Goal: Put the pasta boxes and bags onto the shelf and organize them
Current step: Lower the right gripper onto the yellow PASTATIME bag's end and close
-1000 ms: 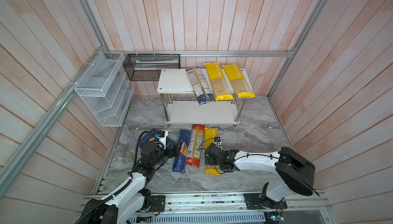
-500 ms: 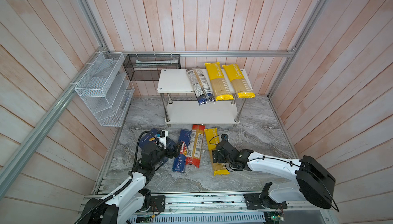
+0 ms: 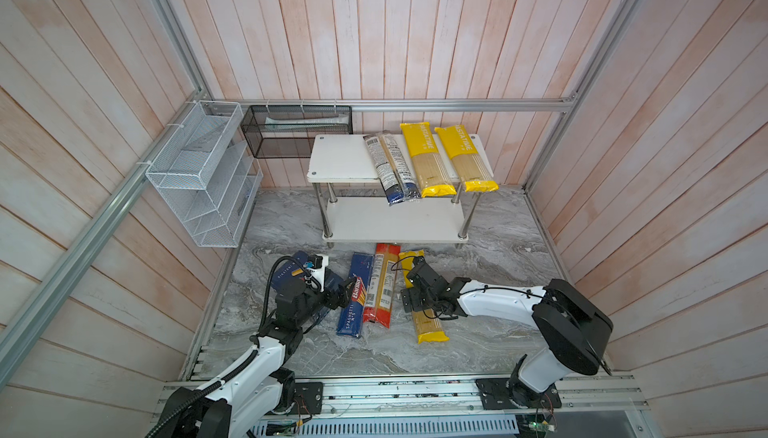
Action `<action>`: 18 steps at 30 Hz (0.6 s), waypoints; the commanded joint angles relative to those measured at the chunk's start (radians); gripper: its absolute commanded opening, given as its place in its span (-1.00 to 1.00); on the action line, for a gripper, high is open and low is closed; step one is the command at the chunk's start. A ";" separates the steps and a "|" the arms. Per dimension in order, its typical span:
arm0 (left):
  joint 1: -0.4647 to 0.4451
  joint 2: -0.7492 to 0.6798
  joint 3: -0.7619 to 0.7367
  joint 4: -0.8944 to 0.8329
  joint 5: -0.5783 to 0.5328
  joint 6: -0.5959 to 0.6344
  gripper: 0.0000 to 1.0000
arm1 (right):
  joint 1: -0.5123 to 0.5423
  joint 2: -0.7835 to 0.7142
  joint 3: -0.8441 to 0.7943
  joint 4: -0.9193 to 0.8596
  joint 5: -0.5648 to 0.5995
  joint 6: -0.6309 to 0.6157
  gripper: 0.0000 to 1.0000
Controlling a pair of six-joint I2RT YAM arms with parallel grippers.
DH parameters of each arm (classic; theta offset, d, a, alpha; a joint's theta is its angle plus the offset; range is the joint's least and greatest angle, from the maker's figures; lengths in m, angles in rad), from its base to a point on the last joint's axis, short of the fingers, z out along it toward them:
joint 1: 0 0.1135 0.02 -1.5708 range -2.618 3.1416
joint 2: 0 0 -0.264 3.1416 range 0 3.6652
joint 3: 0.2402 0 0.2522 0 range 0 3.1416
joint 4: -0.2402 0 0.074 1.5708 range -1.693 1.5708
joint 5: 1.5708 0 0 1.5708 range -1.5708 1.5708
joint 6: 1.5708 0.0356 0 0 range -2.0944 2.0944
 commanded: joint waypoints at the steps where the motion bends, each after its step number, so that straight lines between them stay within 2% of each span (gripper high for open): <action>1: -0.004 0.003 0.014 0.000 0.003 0.018 0.99 | -0.005 0.025 0.017 -0.034 0.025 -0.001 0.96; 12: -0.005 0.000 0.015 -0.002 0.007 0.019 0.99 | -0.014 0.004 -0.046 -0.007 0.031 0.032 0.96; 18: -0.005 -0.001 0.014 -0.002 0.004 0.018 0.99 | -0.023 0.019 -0.103 0.056 -0.008 0.051 0.85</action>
